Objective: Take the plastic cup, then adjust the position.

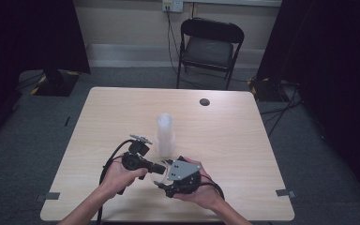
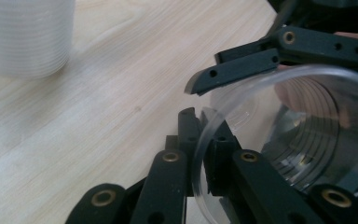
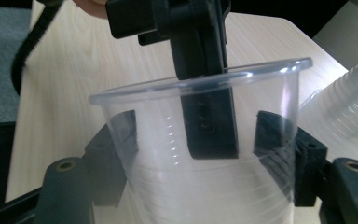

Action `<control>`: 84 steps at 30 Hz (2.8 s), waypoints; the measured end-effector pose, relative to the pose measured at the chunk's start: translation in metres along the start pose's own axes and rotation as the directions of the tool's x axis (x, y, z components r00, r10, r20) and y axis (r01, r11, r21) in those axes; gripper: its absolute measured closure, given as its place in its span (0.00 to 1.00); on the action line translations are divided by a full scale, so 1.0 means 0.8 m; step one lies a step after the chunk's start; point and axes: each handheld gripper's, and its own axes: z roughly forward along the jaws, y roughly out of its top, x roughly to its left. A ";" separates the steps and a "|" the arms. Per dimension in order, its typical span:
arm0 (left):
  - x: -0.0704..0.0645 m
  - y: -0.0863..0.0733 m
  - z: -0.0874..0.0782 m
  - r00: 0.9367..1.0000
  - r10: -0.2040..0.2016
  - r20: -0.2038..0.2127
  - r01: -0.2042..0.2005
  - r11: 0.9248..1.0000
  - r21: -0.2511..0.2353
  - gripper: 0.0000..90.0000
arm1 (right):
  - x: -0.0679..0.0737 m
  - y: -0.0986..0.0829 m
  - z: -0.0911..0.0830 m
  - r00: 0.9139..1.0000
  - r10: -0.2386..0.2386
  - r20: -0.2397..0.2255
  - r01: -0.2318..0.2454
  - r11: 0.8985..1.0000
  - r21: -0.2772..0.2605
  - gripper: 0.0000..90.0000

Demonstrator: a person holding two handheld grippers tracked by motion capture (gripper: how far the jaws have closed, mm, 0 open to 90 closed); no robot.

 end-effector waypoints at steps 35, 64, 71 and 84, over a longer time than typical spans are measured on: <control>0.007 -0.015 -0.029 0.989 0.049 -0.136 -0.084 0.963 -0.258 0.41 | -0.035 -0.024 -0.020 0.974 0.224 0.038 -0.223 0.974 -0.031 0.35; 0.024 -0.072 -0.049 0.935 0.118 -0.335 -0.236 0.911 -0.338 0.21 | -0.084 -0.048 -0.047 0.881 0.452 0.139 -0.439 0.891 -0.116 0.36; 0.027 -0.089 -0.055 0.927 0.104 -0.360 -0.232 0.914 -0.333 0.19 | -0.104 -0.048 -0.056 0.862 0.473 0.183 -0.453 0.880 -0.142 0.36; 0.037 -0.115 -0.064 0.930 0.059 -0.362 -0.186 0.926 -0.327 0.19 | -0.145 -0.047 -0.065 0.836 0.491 0.246 -0.457 0.870 -0.185 0.36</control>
